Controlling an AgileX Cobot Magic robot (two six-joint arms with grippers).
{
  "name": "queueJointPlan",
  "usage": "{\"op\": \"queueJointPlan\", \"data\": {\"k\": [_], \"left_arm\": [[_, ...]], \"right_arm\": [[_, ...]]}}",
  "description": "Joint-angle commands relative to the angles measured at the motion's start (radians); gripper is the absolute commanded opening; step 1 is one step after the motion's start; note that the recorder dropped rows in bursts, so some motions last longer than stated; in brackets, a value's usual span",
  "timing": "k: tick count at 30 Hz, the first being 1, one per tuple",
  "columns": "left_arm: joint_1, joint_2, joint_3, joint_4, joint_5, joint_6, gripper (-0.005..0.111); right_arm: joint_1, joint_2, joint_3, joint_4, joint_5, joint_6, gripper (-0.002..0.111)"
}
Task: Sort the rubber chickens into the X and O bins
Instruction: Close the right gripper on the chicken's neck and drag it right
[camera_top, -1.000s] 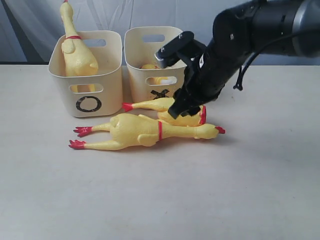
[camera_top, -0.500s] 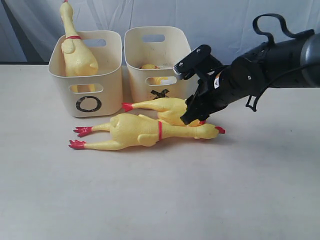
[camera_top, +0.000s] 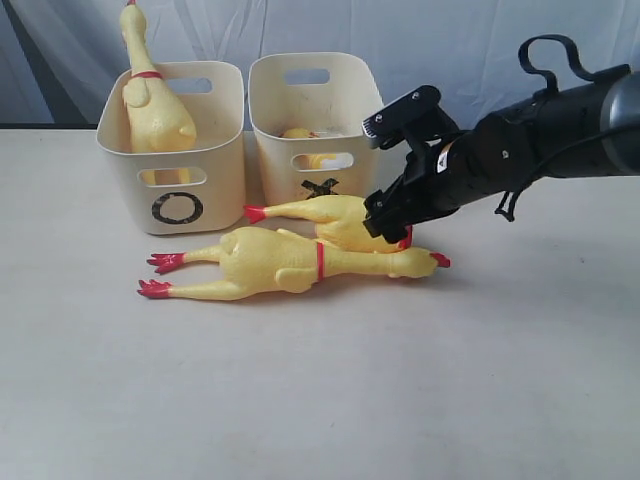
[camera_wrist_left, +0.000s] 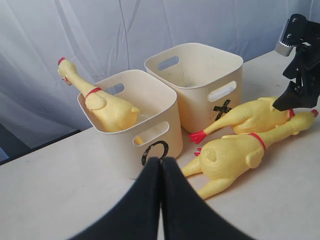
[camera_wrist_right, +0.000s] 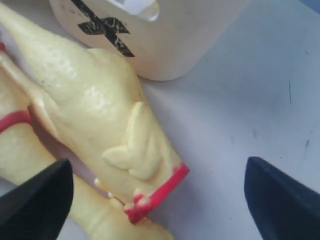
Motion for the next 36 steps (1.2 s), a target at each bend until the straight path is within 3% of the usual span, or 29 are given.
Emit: {"op": "queueJointPlan", "data": {"k": [1, 12, 17, 22, 23, 26, 28, 36], "left_arm": [[-0.005, -0.01, 0.004, 0.005, -0.013, -0.001, 0.0], [-0.005, -0.01, 0.004, 0.005, -0.015, -0.001, 0.0], [-0.005, -0.01, 0.004, 0.005, -0.015, -0.001, 0.0], [-0.005, -0.01, 0.004, 0.005, -0.015, -0.001, 0.0], [-0.005, -0.01, 0.004, 0.005, -0.015, -0.001, 0.0], [-0.005, -0.01, 0.004, 0.005, -0.015, -0.001, 0.0], [-0.005, -0.01, 0.004, 0.005, -0.015, -0.001, 0.0], [-0.005, -0.01, 0.004, 0.005, -0.013, -0.001, 0.0]], "right_arm": [[0.006, 0.02, 0.004, 0.009, -0.039, -0.002, 0.086], [0.017, 0.099, 0.002, 0.007, -0.104, -0.002, 0.086], [0.017, 0.125, 0.001, 0.007, -0.134, -0.002, 0.08], [0.017, 0.127, 0.001, 0.007, -0.127, -0.002, 0.079], [0.017, 0.127, 0.001, 0.007, -0.125, -0.002, 0.078], [0.017, 0.127, 0.001, 0.007, -0.125, -0.002, 0.055], [0.017, 0.127, 0.001, 0.007, -0.125, -0.002, 0.046], [0.017, 0.127, 0.001, -0.024, -0.1, -0.002, 0.026]]}}
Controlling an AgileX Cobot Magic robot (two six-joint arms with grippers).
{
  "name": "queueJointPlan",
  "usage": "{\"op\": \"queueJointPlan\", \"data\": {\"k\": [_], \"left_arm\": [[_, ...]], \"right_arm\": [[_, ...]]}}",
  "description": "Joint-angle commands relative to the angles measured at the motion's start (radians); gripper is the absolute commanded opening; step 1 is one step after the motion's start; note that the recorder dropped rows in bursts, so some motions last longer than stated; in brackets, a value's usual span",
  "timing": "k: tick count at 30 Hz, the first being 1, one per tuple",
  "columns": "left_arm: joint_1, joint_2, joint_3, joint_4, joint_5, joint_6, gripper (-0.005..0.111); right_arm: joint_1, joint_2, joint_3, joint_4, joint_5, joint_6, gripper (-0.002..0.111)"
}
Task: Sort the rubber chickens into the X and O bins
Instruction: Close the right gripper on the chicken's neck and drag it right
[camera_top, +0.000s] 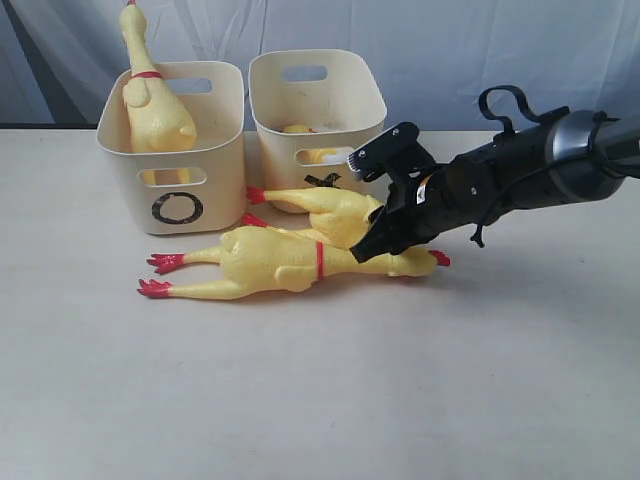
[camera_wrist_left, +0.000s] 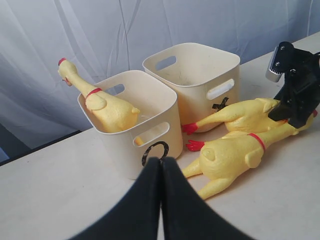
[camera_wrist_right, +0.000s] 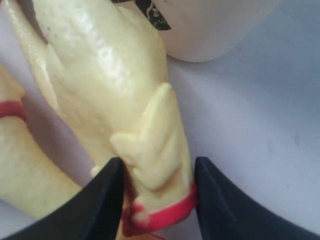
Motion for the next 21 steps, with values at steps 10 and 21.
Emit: {"op": "queueJointPlan", "data": {"k": [10, 21], "left_arm": [[-0.005, -0.01, 0.004, 0.005, -0.011, -0.001, 0.0], [-0.005, -0.01, 0.004, 0.005, -0.011, -0.002, 0.0]], "right_arm": [[-0.002, -0.003, 0.001, -0.11, 0.051, -0.04, -0.001], [-0.002, -0.064, 0.001, -0.122, 0.129, -0.201, -0.001]]}}
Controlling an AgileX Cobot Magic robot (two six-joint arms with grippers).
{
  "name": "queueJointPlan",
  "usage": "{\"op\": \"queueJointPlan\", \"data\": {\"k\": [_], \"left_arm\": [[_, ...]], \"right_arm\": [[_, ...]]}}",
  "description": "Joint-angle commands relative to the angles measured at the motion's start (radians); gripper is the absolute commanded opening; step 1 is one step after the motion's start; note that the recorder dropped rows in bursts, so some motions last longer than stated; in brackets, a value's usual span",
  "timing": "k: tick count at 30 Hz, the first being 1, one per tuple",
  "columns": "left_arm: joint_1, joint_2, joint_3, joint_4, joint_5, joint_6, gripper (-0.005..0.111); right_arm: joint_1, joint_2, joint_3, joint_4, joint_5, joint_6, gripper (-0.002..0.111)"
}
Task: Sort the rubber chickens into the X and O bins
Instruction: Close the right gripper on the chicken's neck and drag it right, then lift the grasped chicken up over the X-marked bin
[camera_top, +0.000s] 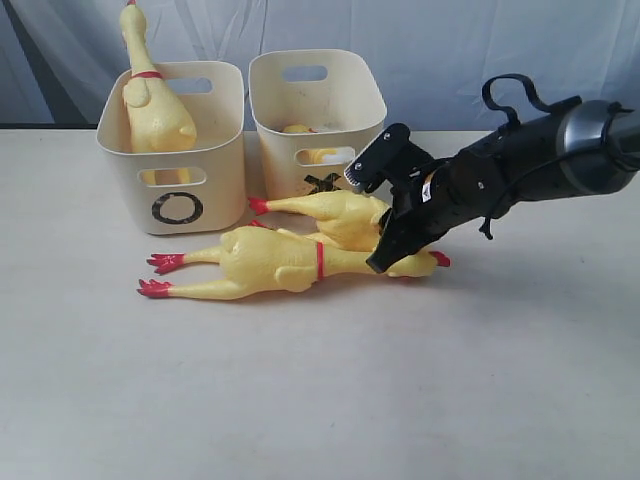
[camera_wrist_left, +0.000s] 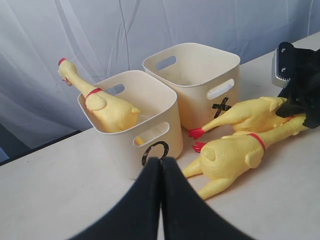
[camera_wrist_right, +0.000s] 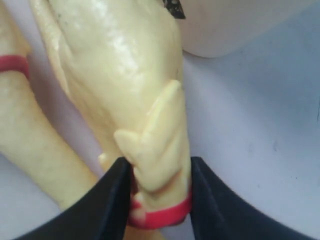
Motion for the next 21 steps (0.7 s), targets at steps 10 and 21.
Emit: {"op": "queueJointPlan", "data": {"k": [10, 21], "left_arm": [[-0.005, -0.01, 0.004, 0.005, -0.011, -0.002, 0.0], [-0.005, -0.01, 0.004, 0.005, -0.011, -0.002, 0.0]], "right_arm": [[-0.002, -0.125, 0.001, 0.066, 0.162, -0.26, -0.001], [-0.002, -0.237, 0.001, 0.204, 0.242, -0.321, -0.001]]}}
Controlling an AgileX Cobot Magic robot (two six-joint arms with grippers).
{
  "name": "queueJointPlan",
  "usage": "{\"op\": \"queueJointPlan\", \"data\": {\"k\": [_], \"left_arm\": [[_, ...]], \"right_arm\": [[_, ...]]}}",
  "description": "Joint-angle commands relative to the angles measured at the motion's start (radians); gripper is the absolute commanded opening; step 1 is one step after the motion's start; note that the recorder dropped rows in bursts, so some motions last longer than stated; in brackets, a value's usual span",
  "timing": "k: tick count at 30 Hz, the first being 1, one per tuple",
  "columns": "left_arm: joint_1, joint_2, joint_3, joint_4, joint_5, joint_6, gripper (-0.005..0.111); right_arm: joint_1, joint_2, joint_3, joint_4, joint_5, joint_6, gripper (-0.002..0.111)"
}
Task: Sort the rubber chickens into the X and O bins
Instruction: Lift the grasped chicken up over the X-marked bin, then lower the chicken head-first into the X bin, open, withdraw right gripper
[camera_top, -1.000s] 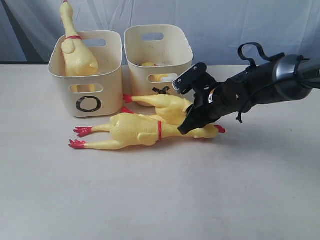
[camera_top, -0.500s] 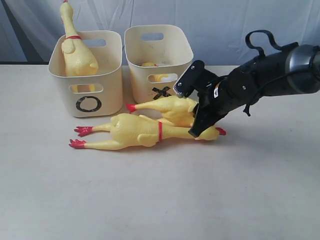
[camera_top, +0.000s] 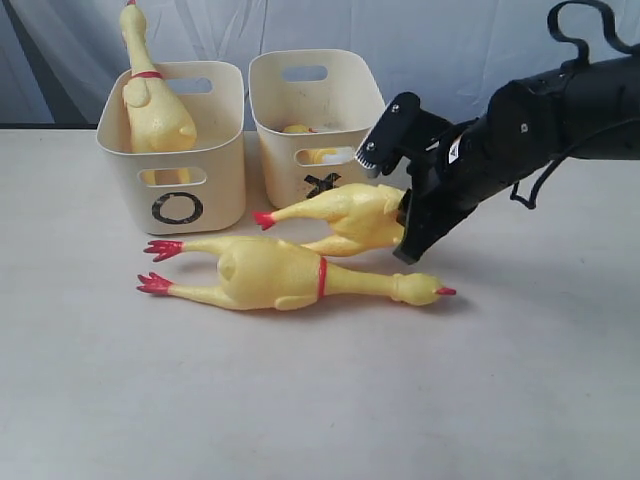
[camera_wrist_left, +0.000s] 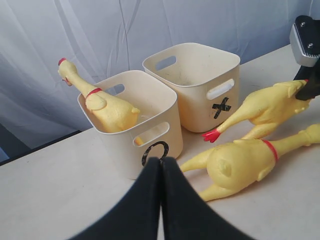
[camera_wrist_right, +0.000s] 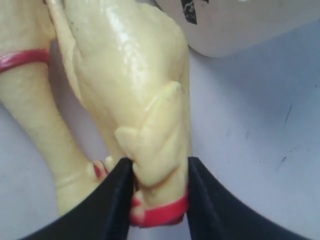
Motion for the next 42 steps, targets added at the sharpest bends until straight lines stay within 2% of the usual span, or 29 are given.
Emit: {"op": "queueJointPlan", "data": {"k": [1, 8, 16, 26, 31, 39, 42], "left_arm": [[-0.005, -0.01, 0.004, 0.005, -0.011, -0.002, 0.0], [-0.005, -0.01, 0.004, 0.005, -0.011, -0.002, 0.0], [-0.005, -0.01, 0.004, 0.005, -0.011, -0.002, 0.0], [-0.005, -0.01, 0.004, 0.005, -0.007, -0.002, 0.0], [-0.005, -0.01, 0.004, 0.003, -0.007, -0.002, 0.0], [-0.005, -0.01, 0.004, -0.001, -0.007, -0.002, 0.0], [-0.005, -0.01, 0.004, -0.003, -0.007, -0.004, 0.0]], "right_arm": [[-0.002, -0.061, 0.001, 0.04, 0.019, -0.006, -0.001], [-0.002, -0.134, 0.001, 0.062, 0.028, -0.004, -0.001], [-0.002, -0.194, 0.001, 0.223, -0.009, -0.004, -0.001], [-0.002, -0.186, 0.001, 0.718, -0.293, -0.004, -0.001], [-0.002, -0.143, 0.001, 0.863, -0.446, -0.004, -0.001], [-0.002, -0.043, -0.002, 0.866, -0.64, 0.081, -0.001], [-0.002, 0.002, -0.049, 0.822, -0.627, 0.124, -0.001]]}}
